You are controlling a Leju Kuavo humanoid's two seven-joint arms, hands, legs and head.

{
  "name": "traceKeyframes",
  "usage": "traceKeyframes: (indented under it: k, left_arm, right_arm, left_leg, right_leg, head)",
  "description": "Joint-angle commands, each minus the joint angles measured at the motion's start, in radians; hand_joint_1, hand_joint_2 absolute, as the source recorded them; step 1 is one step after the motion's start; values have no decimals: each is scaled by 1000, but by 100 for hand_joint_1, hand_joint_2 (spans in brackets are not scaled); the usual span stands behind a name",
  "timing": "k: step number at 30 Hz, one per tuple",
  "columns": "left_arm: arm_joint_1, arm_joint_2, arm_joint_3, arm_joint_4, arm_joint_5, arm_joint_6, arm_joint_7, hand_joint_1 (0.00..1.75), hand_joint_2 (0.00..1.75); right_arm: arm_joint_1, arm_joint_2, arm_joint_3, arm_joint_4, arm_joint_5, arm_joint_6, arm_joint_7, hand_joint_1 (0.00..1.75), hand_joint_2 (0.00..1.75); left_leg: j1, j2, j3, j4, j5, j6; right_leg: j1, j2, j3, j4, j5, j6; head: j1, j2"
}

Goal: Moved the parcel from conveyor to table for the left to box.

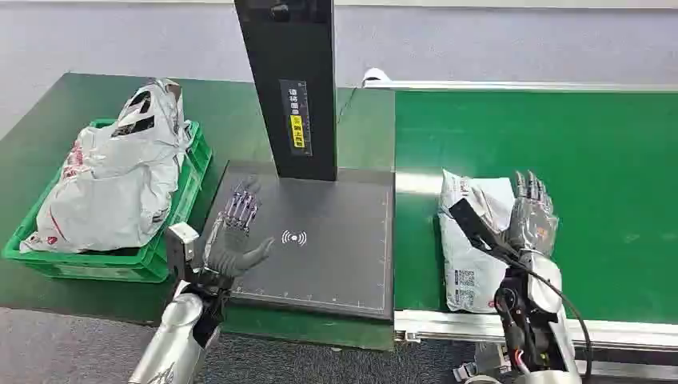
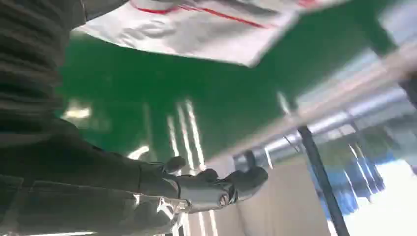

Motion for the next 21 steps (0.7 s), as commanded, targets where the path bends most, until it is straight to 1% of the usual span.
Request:
traceKeyframes:
  k: [1,14,15,16,17,21]
  left_arm:
    - [-53,4,0,73,-9,-7,25,0,175]
    - [-56,5,0,80,-11,-6,25,0,175]
    - [-57,6,0,83,-11,-3,25,0,175]
    - [-58,14,-1,94,-15,3,25,0,175]
    - [-58,18,-3,99,-16,3,23,0,175]
    - [-42,21,7,95,-15,10,17,0,175]
  right_arm:
    - [-172,-99,75,443,107,223,120,0,175]
    - [-174,-95,75,445,107,224,122,0,175]
    - [-183,-94,80,464,107,262,118,0,175]
    - [-189,-95,92,483,110,326,104,0,175]
    - [-197,-93,94,497,101,354,82,0,175]
    - [-228,-91,101,527,89,400,50,0,175]
  left_leg:
    - [1,0,3,0,-1,0]
    - [1,-1,2,0,-1,0]
    - [0,-1,1,0,0,0]
    - [0,-1,2,0,0,0]
    - [1,-1,3,0,-1,0]
    - [0,0,5,-1,-1,-1]
  right_leg:
    - [0,1,4,-1,0,0]
    - [0,1,3,-1,0,0]
    - [0,0,1,0,0,0]
    - [0,0,3,-1,0,0]
    - [0,0,3,-1,0,0]
    - [0,2,5,-2,0,0]
  head:
    - [0,0]
    - [0,0]
    - [0,0]
    - [0,0]
    - [0,0]
    - [0,0]
